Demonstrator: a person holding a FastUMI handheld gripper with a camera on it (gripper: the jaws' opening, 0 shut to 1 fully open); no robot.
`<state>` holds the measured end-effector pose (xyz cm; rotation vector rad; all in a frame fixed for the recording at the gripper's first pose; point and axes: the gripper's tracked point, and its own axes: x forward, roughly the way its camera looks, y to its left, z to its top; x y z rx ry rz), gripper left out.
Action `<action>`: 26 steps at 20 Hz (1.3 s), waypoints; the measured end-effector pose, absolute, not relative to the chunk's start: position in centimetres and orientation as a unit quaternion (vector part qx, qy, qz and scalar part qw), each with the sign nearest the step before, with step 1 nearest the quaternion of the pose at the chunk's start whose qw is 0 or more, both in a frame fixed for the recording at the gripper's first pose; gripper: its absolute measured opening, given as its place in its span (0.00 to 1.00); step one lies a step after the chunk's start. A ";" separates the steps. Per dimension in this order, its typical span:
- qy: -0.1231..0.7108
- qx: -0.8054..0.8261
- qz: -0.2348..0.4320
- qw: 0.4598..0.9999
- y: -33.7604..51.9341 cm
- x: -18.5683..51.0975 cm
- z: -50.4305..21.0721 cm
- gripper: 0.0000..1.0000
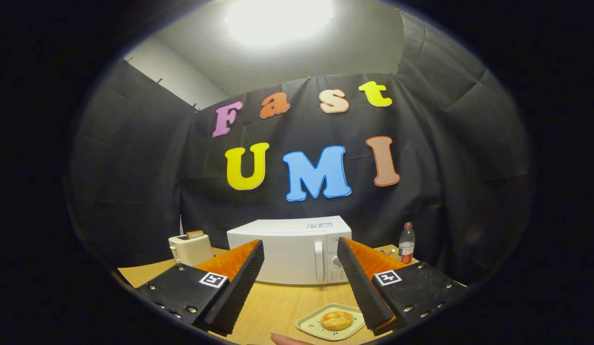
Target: Open the microwave, put the food inside, and close the microwave door.
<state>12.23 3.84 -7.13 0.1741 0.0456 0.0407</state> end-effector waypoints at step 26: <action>0.100 0.011 -0.074 0.992 3.3 32.4 -22.2 0.96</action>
